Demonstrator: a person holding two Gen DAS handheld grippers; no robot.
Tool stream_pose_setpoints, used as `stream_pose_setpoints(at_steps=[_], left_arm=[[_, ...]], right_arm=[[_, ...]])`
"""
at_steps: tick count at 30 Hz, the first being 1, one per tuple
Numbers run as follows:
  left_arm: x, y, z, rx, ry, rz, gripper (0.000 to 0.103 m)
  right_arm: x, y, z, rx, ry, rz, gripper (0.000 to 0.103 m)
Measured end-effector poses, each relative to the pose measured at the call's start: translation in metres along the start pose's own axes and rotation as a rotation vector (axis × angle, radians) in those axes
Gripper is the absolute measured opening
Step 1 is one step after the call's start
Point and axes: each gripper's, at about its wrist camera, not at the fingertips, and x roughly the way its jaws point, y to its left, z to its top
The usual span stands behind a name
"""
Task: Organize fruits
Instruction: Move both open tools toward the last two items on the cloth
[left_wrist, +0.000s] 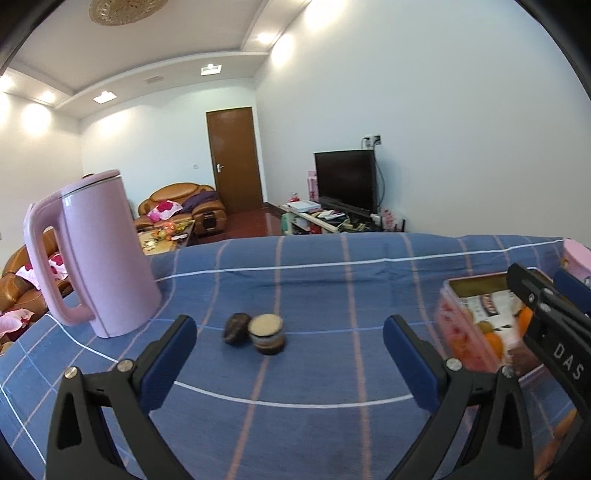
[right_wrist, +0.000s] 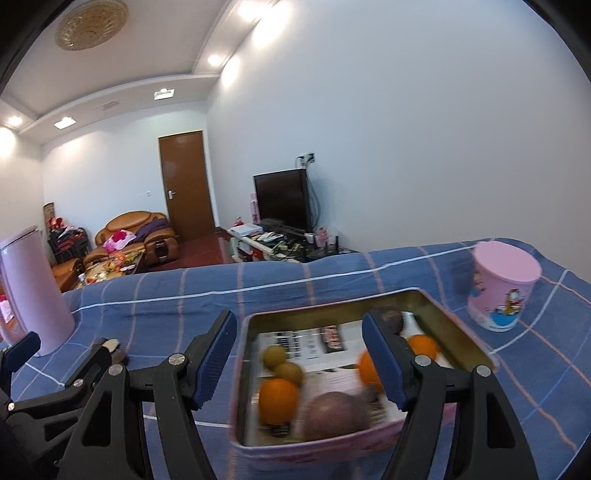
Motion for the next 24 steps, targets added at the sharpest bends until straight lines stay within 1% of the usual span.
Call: stream_pose_setpoints(at_steps=[6,10,14,16,18,19,21,22,24], left_arm=[[0.023,0.034,0.003,0.002,0.049,0.041,0.103],[0.047,0.064,0.001,-0.011,0.137,0.082,0.103],[0.074,0.098,-0.002,-0.058,0.236,0.106,0.103],[0.086,0.117,-0.005,-0.094,0.291,0.121,0.103],[0.094,0.132,-0.008,-0.142,0.335,0.123,0.103],[0.099,0.141,-0.011,-0.175,0.362,0.12,0.103],[0.106,0.15,-0.015,-0.206,0.402,0.125,0.103],[0.109,0.153,-0.017,-0.213,0.418,0.136,0.103],[0.109,0.156,-0.019,-0.22,0.418,0.141,0.103]], right_arm=[[0.016,0.038,0.001,-0.019,0.03,0.067,0.072],[0.03,0.064,0.001,-0.033,0.063,0.121,0.072],[0.048,0.096,0.0,-0.074,0.118,0.195,0.072],[0.058,0.114,-0.002,-0.103,0.163,0.24,0.072],[0.07,0.132,-0.005,-0.141,0.226,0.292,0.072],[0.077,0.142,-0.007,-0.167,0.268,0.32,0.072],[0.092,0.158,-0.013,-0.214,0.351,0.36,0.072],[0.1,0.167,-0.016,-0.231,0.4,0.394,0.072],[0.109,0.178,-0.019,-0.249,0.444,0.426,0.072]])
